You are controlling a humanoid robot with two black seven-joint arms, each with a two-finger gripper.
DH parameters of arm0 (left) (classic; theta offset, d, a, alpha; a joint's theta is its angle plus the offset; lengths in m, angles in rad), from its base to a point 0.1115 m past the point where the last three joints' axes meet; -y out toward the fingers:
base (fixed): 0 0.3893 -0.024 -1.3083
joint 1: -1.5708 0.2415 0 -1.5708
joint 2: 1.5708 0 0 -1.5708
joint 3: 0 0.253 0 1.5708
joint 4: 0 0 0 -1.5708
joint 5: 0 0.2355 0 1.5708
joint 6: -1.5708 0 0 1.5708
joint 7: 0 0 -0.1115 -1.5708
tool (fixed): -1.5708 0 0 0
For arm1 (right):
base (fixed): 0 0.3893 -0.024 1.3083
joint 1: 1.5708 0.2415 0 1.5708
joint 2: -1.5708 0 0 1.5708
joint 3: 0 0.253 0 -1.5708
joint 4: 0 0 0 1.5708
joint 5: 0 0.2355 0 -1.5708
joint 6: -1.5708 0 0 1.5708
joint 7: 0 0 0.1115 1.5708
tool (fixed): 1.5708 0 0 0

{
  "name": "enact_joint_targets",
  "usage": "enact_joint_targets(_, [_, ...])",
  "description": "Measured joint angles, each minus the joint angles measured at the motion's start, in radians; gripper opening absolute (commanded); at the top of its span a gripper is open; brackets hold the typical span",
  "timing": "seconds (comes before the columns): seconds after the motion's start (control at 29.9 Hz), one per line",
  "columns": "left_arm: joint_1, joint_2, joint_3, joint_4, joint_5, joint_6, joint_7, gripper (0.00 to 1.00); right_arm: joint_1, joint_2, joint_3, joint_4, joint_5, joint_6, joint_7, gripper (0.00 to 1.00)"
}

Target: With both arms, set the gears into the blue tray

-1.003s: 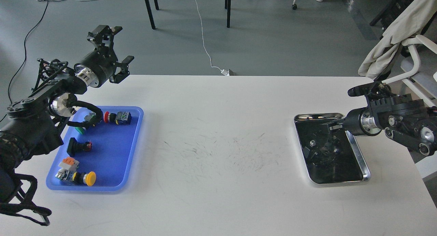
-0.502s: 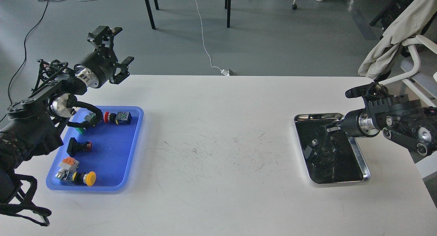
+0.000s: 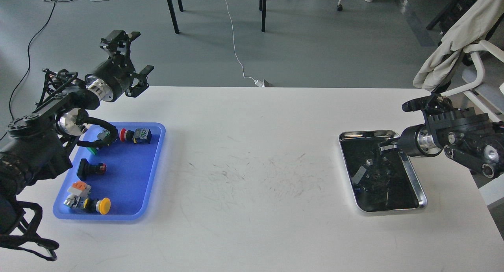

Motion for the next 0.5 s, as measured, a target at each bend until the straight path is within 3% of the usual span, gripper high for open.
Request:
enact_joint_targets(0.1, [0.000,0.000,0.000,0.000,0.000,0.000,0.000,0.99,0.000,0.009,0.000,-0.005,0.001,0.000,0.000,0.39])
enact_joint_targets(0.33, [0.000,-0.003,0.000,0.000,0.000,0.000,0.000,0.99,0.004,0.018,0.002,-0.012,0.002,0.000,-0.001,0.50])
enact_joint_targets(0.5, [0.000,-0.003,0.000,0.000,0.000,0.000,0.001,0.99,0.005,0.018,0.002,-0.014,0.002,-0.001,-0.001,0.49])
